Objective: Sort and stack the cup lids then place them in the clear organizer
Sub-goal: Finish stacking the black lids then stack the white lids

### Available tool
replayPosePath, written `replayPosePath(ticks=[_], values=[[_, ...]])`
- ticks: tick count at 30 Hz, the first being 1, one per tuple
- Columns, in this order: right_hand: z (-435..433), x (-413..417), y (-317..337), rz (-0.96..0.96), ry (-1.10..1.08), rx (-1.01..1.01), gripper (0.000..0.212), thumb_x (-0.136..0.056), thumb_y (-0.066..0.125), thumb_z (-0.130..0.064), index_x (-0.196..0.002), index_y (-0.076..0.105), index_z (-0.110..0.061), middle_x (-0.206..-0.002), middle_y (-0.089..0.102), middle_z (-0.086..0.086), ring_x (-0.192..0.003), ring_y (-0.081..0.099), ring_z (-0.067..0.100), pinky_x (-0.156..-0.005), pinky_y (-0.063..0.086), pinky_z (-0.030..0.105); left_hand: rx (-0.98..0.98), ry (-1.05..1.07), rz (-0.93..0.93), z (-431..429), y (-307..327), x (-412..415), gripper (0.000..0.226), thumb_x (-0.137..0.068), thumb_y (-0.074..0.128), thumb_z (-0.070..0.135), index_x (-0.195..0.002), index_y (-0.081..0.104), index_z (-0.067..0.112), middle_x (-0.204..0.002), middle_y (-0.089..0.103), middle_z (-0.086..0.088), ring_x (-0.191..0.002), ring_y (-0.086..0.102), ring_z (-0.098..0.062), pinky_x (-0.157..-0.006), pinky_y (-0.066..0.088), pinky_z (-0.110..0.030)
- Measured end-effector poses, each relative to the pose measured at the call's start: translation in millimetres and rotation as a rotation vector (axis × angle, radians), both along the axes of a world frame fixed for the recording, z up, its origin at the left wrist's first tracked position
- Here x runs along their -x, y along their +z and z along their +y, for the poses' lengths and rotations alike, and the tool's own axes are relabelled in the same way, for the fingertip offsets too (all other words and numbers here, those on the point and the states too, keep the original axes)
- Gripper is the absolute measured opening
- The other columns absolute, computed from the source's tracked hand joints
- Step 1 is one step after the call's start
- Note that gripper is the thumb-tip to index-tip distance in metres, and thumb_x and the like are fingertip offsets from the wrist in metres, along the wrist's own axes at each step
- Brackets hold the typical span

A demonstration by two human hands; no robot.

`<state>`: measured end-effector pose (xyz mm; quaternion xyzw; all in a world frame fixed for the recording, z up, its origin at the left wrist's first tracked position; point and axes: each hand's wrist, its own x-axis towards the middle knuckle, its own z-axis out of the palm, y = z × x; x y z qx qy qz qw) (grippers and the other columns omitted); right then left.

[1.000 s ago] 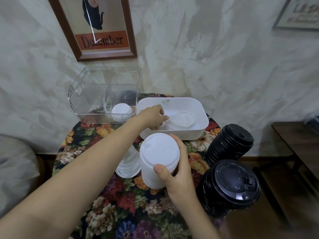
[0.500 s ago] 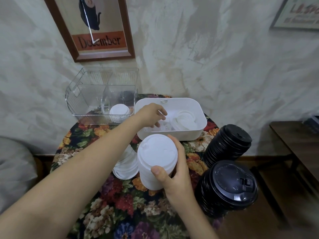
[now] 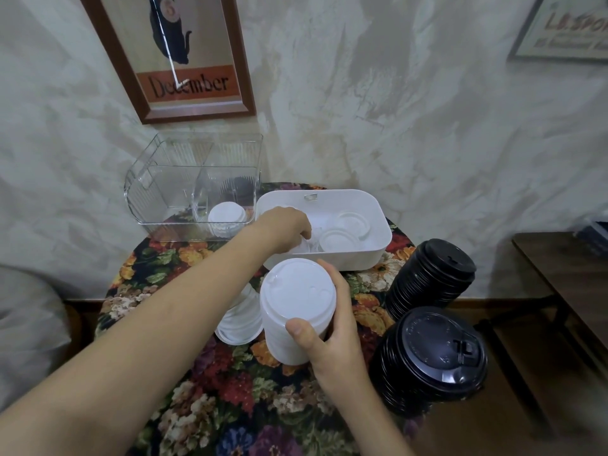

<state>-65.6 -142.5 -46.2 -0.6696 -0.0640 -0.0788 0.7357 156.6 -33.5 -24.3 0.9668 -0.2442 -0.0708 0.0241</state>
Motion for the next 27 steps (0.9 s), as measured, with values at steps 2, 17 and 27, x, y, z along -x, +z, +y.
replayPosePath(ticks=[2, 17, 27], values=[[0.1, 0.1, -0.3, -0.003, -0.001, 0.004, 0.085, -0.074, 0.078, -0.072, -0.146, 0.044, -0.043, -0.139, 0.058, -0.018, -0.132, 0.057, 0.01, -0.099, 0.05, 0.02, 0.0, -0.017, 0.001, 1.2, 6.2, 3.2, 0.033, -0.102, 0.056, 0.009, -0.128, 0.071, 0.024, -0.135, 0.063, -0.001, -0.121, 0.059, -0.024, -0.088, 0.038, -0.026], [0.2, -0.3, -0.9, -0.018, 0.009, -0.004, 0.094, -0.072, 0.076, -0.077, -0.148, 0.042, -0.034, -0.136, 0.058, -0.022, -0.129, 0.057, 0.005, -0.097, 0.05, 0.018, 0.359, 0.145, -0.109, 25.7, 68.0, 45.5, 0.025, -0.101, 0.065, 0.037, -0.125, 0.068, 0.033, -0.122, 0.069, 0.007, -0.115, 0.062, -0.02, -0.088, 0.045, -0.034], [2.6, -2.6, -0.9, -0.06, 0.012, -0.008, 0.098, -0.072, 0.075, -0.078, -0.151, 0.04, -0.034, -0.145, 0.057, -0.021, -0.135, 0.055, 0.006, -0.101, 0.049, 0.018, 0.946, 0.084, 0.298, 60.4, 86.8, 128.2, 0.02, -0.103, 0.064, 0.03, -0.114, 0.079, 0.024, -0.101, 0.078, 0.019, -0.095, 0.071, 0.003, -0.078, 0.052, -0.015]])
